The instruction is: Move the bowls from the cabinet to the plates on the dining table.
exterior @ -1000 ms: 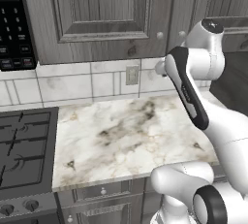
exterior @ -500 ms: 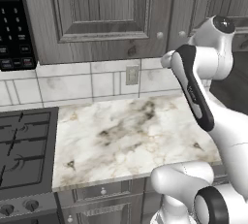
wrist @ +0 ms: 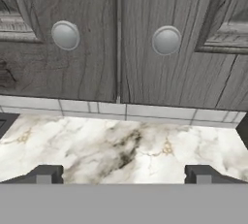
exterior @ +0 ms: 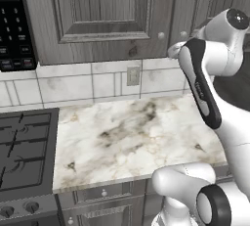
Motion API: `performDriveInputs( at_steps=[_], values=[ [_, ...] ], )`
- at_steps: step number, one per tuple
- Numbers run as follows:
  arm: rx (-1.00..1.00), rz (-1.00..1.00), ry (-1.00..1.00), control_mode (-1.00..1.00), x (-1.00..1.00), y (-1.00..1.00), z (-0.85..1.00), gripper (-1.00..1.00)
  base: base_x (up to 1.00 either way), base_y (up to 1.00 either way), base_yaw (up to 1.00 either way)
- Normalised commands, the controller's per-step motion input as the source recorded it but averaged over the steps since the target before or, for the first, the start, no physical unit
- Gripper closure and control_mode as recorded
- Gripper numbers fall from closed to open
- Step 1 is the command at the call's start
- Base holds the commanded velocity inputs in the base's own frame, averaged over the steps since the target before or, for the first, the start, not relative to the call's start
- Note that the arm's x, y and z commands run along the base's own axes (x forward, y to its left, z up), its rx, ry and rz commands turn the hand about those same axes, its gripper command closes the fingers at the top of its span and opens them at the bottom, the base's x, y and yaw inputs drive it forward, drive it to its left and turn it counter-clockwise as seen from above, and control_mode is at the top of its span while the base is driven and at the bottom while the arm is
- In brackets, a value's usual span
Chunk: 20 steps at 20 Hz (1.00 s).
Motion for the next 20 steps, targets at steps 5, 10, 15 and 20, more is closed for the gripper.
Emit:
performDriveInputs(
  at_steps=[5,10,15,20],
  values=[
    [0.00,0.00,-0.06,-1.00,0.00,-0.11,0.27,-1.00,0.00,0.00,0.00],
    [0.00,0.00,-0.05,-1.00,0.01,-0.08,0.18,-1.00,0.00,0.00,0.00],
    [0.00,0.00,-0.06,-1.00,0.02,-0.05,0.12,-1.00,0.00,0.00,0.00],
    [-0.01,0.00,-0.09,-1.00,0.01,-0.01,0.02,-1.00,0.00,0.00,0.00]
  ],
)
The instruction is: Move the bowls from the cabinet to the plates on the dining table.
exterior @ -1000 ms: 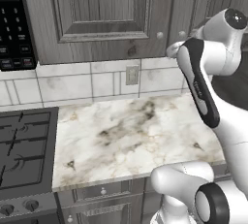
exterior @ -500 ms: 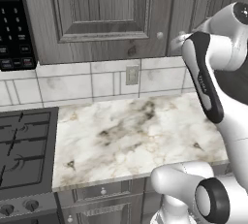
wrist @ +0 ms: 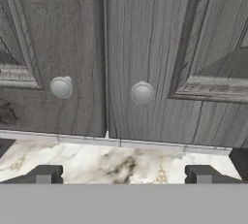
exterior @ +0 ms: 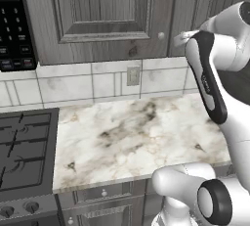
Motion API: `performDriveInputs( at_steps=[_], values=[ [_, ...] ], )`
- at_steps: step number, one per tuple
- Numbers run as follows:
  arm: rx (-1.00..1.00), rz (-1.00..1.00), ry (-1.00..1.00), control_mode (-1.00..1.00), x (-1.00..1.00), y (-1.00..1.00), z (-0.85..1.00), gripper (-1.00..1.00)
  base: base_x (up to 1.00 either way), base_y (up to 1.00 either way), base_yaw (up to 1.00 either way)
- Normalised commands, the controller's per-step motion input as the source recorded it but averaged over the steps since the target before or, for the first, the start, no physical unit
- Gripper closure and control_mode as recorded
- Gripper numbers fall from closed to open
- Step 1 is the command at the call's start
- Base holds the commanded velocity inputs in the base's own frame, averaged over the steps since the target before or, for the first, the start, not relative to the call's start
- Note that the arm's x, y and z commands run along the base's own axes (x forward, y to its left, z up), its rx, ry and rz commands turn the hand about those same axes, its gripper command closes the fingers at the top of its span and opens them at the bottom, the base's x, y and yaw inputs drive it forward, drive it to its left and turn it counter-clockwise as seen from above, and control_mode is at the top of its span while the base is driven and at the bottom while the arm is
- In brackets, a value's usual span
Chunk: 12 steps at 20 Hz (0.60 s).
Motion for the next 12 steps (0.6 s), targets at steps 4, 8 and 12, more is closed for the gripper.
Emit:
performDriveInputs(
  at_steps=[4,8,12],
  values=[
    [-0.01,0.00,-0.09,-1.00,0.06,0.00,0.00,-1.00,0.00,0.00,0.00],
    [0.00,0.00,-0.01,-1.00,0.23,-0.06,0.00,-1.00,0.00,0.00,0.00],
    [0.00,0.00,0.00,-1.00,0.39,-0.13,0.00,-1.00,0.00,0.00,0.00]
  ],
)
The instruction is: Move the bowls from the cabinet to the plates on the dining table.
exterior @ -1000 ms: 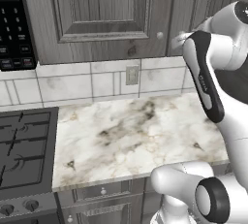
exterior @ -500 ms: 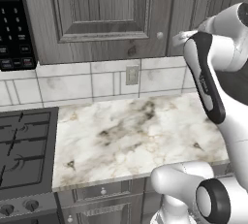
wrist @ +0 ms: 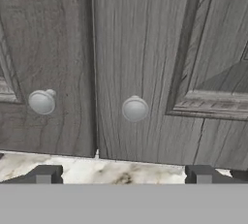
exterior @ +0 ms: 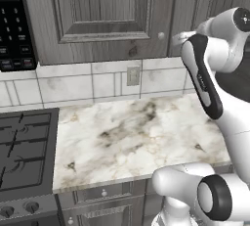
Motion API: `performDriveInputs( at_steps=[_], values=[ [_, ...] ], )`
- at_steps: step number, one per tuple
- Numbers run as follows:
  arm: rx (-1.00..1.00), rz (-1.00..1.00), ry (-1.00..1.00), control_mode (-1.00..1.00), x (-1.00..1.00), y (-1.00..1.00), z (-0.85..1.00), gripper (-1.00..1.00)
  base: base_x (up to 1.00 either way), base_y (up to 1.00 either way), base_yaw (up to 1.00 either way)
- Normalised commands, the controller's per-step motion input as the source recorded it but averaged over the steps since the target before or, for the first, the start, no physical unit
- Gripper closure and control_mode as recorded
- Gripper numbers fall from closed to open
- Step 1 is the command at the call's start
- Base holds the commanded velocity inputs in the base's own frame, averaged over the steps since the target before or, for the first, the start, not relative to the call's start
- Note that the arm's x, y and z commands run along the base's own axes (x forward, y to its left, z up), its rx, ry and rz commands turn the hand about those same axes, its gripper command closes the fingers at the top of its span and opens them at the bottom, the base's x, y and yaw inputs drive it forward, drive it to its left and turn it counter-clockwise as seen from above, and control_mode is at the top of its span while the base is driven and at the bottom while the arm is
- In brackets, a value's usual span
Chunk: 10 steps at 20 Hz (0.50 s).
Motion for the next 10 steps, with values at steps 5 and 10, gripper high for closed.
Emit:
performDriveInputs(
  at_steps=[5,10],
  values=[
    [0.04,0.00,0.00,-1.00,0.38,-0.13,0.00,-1.00,0.00,0.00,0.00],
    [0.05,0.00,0.00,-1.00,0.37,-0.04,0.00,-1.00,0.00,0.00,0.00]
  ],
)
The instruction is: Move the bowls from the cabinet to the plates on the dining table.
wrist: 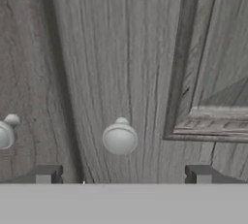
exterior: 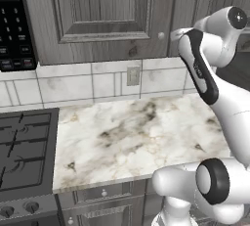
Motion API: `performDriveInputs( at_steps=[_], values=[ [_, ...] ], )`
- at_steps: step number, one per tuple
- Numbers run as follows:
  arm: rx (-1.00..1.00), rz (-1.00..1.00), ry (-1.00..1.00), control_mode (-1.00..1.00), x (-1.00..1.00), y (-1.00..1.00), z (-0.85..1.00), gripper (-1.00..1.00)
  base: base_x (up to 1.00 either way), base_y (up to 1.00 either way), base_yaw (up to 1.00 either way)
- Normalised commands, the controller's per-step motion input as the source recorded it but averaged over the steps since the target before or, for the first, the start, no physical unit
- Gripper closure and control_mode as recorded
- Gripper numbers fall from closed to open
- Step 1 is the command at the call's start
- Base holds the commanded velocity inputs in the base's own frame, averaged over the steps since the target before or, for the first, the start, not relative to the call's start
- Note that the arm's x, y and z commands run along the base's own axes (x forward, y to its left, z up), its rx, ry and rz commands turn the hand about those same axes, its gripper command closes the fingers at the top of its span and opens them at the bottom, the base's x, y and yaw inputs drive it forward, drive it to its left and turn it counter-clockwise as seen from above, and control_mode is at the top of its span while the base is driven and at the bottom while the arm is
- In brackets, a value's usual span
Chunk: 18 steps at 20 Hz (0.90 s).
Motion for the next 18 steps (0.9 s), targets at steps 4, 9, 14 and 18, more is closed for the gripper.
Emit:
performDriveInputs(
  at_steps=[4,9,14,18],
  values=[
    [0.05,0.00,0.00,-1.00,0.31,0.00,0.00,-1.00,0.00,0.00,0.00],
    [0.01,0.00,0.00,-1.00,0.31,0.00,0.00,-1.00,0.00,0.00,0.00],
    [0.00,0.00,0.00,-1.00,0.29,-0.02,-0.02,-1.00,0.00,0.00,0.00],
    [0.00,0.00,0.00,-1.00,0.35,-0.06,-0.03,-1.00,0.00,0.00,0.00]
  ],
)
